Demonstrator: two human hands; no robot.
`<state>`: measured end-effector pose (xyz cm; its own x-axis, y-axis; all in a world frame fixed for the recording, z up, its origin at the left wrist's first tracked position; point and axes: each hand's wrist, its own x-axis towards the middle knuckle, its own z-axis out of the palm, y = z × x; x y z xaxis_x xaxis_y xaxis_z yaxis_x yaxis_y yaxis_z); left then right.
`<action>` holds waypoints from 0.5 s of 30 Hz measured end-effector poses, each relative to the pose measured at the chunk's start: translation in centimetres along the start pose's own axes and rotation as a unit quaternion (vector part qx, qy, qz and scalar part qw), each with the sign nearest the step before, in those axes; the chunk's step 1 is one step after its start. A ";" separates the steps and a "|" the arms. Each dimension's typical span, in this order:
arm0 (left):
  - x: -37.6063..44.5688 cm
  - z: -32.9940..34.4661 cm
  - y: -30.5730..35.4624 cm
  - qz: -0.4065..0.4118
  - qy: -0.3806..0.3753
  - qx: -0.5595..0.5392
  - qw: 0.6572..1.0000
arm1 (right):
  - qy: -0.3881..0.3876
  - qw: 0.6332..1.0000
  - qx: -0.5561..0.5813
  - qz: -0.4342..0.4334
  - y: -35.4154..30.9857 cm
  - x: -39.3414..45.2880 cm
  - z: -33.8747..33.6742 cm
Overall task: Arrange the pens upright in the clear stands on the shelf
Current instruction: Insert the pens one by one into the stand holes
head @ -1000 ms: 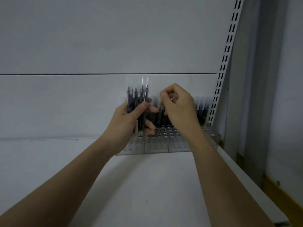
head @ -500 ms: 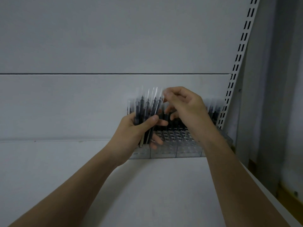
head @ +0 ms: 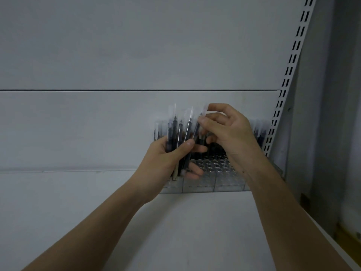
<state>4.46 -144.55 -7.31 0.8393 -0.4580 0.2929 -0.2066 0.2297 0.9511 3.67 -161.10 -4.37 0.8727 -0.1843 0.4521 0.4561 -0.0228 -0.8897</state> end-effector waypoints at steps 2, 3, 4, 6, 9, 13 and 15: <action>0.0 -0.1 0.0 -0.005 0.004 -0.002 1.000 | 0.028 0.999 0.022 0.002 -0.1 0.1 -0.2; 0.1 -0.2 0.1 -0.005 0.009 -0.005 1.000 | 0.042 0.998 0.035 0.001 -0.1 0.3 -0.4; 0.1 -0.2 0.1 -0.005 0.017 -0.010 1.000 | 0.059 0.997 0.049 -0.003 -0.1 0.4 -0.6; 0.2 -0.5 0.4 0.003 0.043 -0.026 0.999 | 0.104 0.991 0.087 -0.013 -0.3 0.6 -1.2; 0.4 -1.3 0.6 0.021 0.088 -0.033 0.995 | 0.192 0.972 0.127 -0.036 -0.6 0.9 -2.3; 0.5 -2.0 0.8 0.045 0.126 -0.034 0.990 | 0.265 0.960 0.032 -0.080 -0.4 0.9 -2.9; 0.6 -2.1 0.9 0.054 0.135 -0.031 0.989 | 0.260 0.960 -0.026 -0.102 -0.2 0.8 -2.7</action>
<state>5.83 -142.80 -6.50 0.9196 -0.1845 0.3469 -0.2776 0.3196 0.9060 3.81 -163.92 -4.04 0.5544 -0.6363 0.5364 0.5872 -0.1576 -0.7939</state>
